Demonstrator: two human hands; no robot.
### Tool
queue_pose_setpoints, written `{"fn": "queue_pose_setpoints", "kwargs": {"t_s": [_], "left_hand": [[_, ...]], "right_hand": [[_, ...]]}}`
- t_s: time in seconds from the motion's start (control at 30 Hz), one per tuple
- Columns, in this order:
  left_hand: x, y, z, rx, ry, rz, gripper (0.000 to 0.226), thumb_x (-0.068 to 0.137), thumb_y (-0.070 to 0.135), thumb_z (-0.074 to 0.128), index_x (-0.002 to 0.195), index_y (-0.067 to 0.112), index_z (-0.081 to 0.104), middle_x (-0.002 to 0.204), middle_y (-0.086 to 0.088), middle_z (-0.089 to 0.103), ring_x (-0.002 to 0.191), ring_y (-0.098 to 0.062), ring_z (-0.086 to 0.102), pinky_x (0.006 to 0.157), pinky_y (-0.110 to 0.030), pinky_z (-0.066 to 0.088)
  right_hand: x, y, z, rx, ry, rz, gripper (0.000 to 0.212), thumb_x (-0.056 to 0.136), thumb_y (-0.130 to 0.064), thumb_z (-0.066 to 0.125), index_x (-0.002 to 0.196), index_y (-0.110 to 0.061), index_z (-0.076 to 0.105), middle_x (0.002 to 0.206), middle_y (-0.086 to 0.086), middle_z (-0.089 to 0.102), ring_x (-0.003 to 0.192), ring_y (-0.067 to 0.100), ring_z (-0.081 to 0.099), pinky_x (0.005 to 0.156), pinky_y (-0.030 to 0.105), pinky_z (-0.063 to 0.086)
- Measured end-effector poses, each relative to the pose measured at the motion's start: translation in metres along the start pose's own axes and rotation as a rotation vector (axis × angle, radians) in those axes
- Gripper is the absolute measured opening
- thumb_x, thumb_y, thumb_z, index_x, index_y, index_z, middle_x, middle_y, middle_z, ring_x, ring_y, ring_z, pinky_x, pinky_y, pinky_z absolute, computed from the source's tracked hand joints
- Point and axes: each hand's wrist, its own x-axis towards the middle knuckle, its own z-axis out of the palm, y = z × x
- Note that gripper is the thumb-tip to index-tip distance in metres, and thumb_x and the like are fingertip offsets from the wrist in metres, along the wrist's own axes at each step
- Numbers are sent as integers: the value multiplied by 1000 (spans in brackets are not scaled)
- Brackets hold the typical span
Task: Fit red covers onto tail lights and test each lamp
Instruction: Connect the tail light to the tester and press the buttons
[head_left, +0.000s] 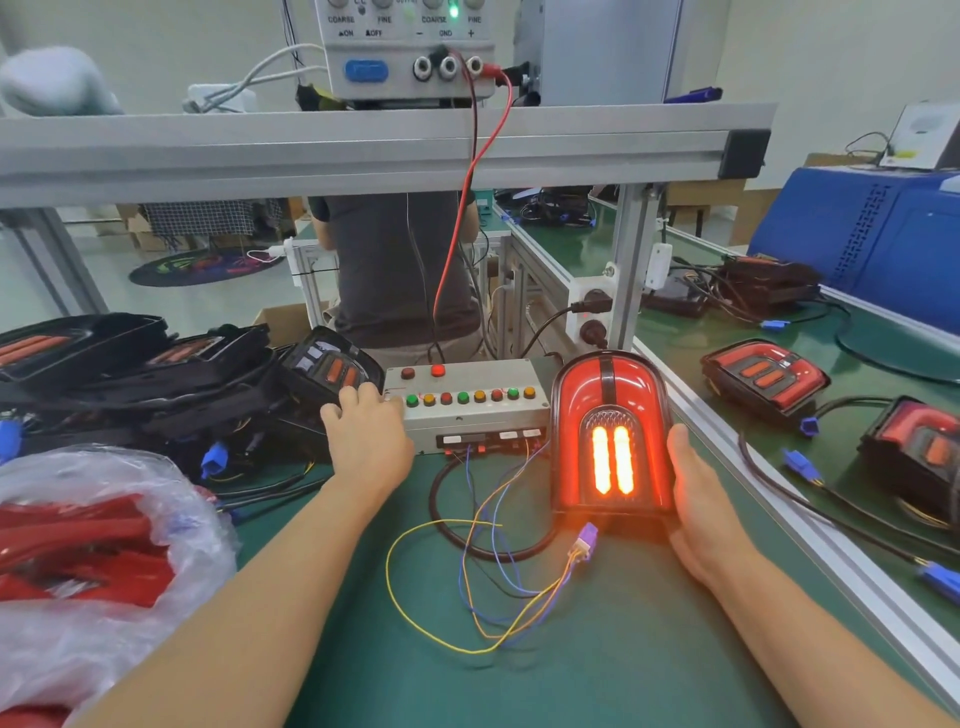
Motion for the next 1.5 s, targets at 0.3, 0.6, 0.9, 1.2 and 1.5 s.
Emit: {"fn": "queue_pose_setpoints", "kwargs": {"t_s": [0.3, 0.6, 0.9, 1.2, 1.5], "left_hand": [[-15, 34, -9, -106, 40, -47, 65, 80, 30, 59, 140, 19, 38, 145, -8, 30, 134, -29, 23, 108, -45, 21], [-20, 112, -11, -328, -232, 136, 77, 86, 33, 54, 149, 40, 11, 160, -10, -9, 144, -38, -14, 110, -60, -15], [-10, 105, -11, -337, -308, 12, 83, 79, 56, 59, 147, 44, 13, 159, -10, -13, 143, -44, -14, 103, -71, -12], [-6, 105, -17, -393, -370, -4, 78, 75, 55, 60, 143, 49, 23, 160, -5, -10, 142, -45, -15, 101, -75, -6], [-2, 103, -20, -449, -428, -10, 72, 82, 33, 60, 142, 51, 25, 160, -4, -8, 142, -43, -14, 102, -75, 0]], "right_hand": [[1, 2, -3, -49, -18, 16, 54, 93, -58, 37, 120, -20, 64, 110, 3, 74, 101, 18, 70, 69, 23, 58], [-1, 2, -4, -64, -34, 22, 64, 82, -63, 41, 126, -21, 60, 113, 2, 73, 104, 18, 69, 87, 37, 51], [-4, -3, -2, -63, -40, 47, 63, 82, -63, 40, 125, -22, 60, 108, 2, 74, 98, 17, 71, 78, 32, 53], [-3, -3, -1, -29, -43, 35, 60, 83, -61, 41, 122, -20, 62, 110, 5, 73, 102, 21, 70, 71, 26, 60], [5, 1, -3, 70, -15, 56, 45, 99, -49, 38, 115, -17, 65, 102, 5, 76, 91, 18, 73, 64, 26, 58]]}}
